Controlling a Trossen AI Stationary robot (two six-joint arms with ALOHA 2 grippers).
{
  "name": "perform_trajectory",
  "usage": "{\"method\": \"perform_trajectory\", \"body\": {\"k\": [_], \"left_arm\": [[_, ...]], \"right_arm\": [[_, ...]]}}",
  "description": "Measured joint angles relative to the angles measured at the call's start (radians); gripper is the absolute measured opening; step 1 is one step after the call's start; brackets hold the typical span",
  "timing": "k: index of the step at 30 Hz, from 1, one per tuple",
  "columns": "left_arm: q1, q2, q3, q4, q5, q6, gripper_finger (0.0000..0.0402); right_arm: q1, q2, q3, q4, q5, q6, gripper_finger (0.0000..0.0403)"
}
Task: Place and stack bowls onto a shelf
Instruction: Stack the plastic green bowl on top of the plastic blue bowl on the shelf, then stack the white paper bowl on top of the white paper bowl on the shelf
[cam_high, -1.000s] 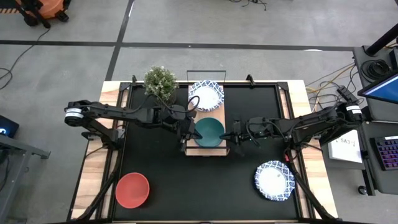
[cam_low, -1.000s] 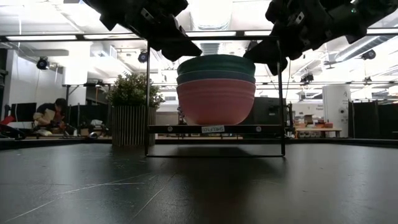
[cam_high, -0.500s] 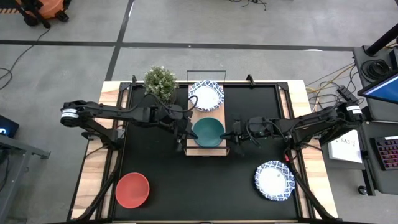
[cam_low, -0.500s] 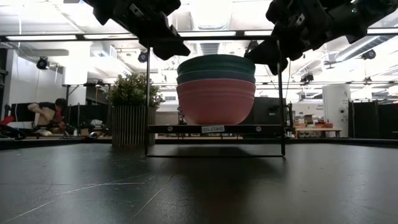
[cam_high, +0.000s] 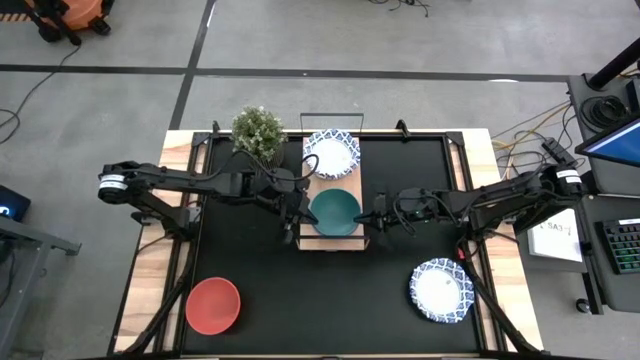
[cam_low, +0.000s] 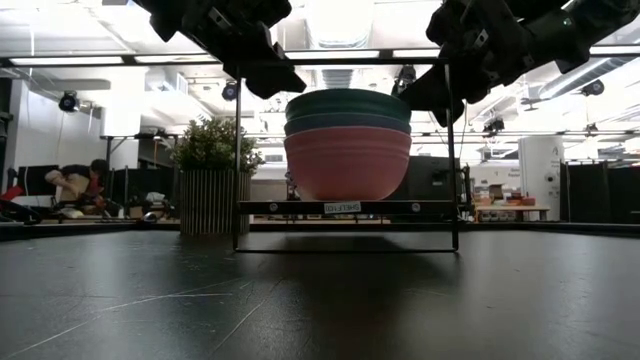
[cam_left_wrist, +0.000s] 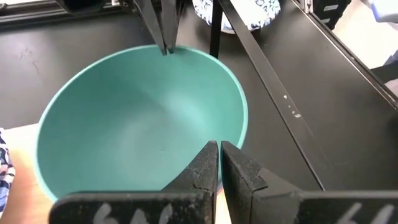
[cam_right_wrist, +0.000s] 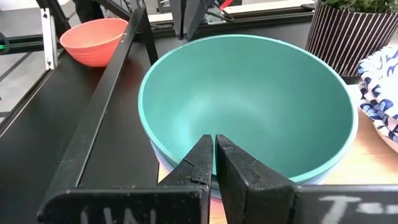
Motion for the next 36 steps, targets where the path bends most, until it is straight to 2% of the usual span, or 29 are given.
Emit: {"method": "perform_trajectory", "body": {"k": [20,36], "left_arm": [[0.0,0.005,-0.001,-0.035,0.0,-0.022,0.0],[-0.008,-0.031,0.035,-0.079,0.001,-0.103,0.0]], "right_arm": [[0.0,-0.033,0.0,0.01,0.0,-0.019,0.0009],[0.024,-0.152,0.0,-0.033,0.001,-0.037,0.0009]]}}
